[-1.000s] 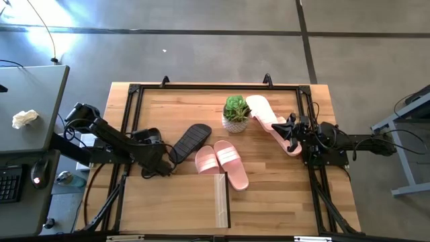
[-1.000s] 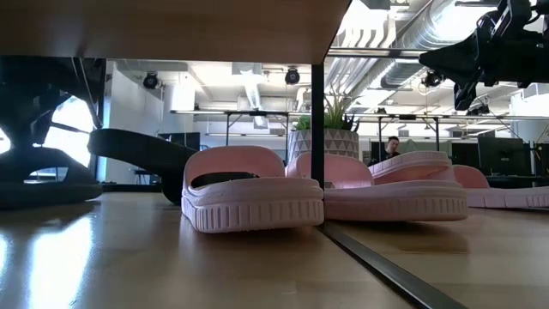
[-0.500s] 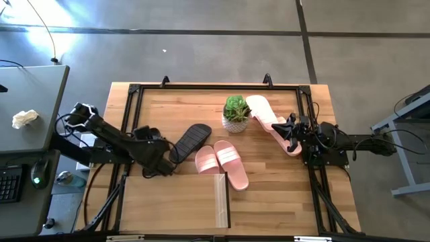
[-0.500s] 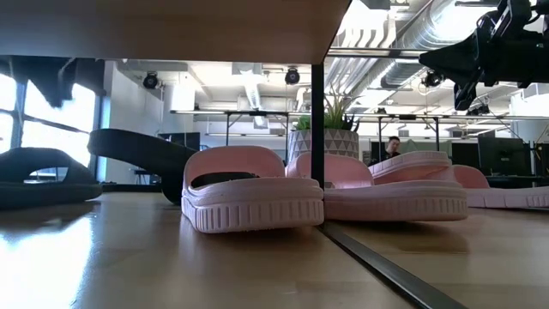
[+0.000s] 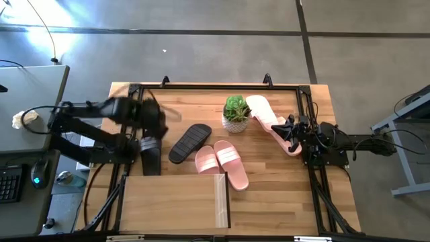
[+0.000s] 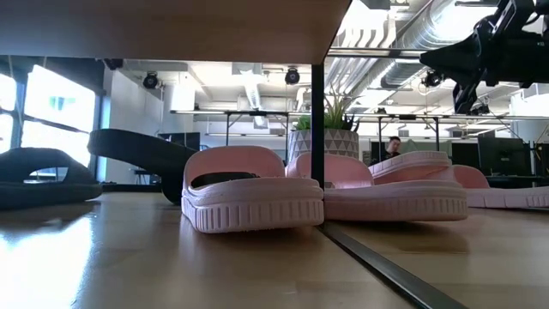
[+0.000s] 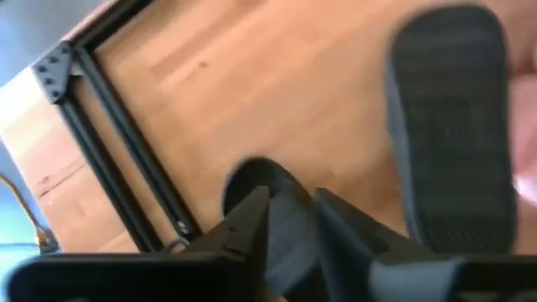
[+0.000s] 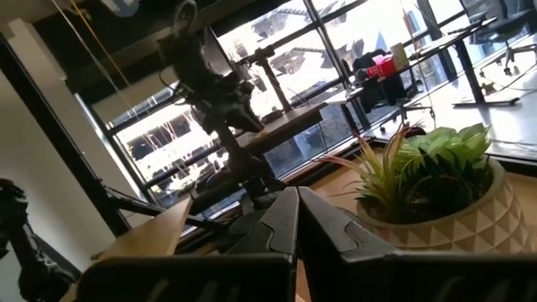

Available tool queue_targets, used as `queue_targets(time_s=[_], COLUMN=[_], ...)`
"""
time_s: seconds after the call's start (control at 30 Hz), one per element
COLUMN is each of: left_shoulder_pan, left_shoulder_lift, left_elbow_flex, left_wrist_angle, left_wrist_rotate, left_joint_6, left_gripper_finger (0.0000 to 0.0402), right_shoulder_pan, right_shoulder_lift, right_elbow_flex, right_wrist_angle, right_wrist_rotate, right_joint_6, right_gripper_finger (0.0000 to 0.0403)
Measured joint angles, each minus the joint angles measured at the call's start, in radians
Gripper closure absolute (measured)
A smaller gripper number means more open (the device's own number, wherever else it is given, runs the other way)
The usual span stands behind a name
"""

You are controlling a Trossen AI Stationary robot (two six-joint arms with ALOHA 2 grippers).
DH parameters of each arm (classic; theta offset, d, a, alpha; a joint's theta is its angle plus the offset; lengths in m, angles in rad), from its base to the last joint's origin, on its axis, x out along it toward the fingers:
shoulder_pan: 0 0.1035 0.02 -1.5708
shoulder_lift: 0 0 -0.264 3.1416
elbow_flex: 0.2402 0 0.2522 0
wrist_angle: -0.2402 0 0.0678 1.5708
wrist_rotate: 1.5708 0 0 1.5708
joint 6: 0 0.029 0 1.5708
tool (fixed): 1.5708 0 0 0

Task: Pick and place slides into the shelf
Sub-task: Put the black slide under the shelf

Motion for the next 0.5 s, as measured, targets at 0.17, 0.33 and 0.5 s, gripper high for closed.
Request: queue_targets(time_s=[0.17, 0.33, 0.5], left_shoulder_pan=[0.232, 0.324, 0.333], left_shoulder_lift=[0.016, 0.09, 0.159], left_elbow_flex=[-0.077, -0.18, -0.269], left_wrist_angle=[0.209, 0.281, 0.356], left_wrist_rotate=[0.197, 0.243, 0.268], left_joint_6=[0.204, 0.238, 0.24], left_gripper_finger=[0.0391, 0.037, 0.0394], right_shoulder_pan=[0.0, 0.0, 0.0], right_shoulder_lift=[0.0, 0.0, 0.0], right_elbow_flex=[0.0, 0.0, 0.0], right_wrist_angle=[0.0, -0.001, -0.005], right_wrist_rotate=[0.0, -0.001, 0.006], right_joint_6=[0.07, 0.126, 0.128], right_gripper_finger=[0.0402, 0.0402, 0.0402])
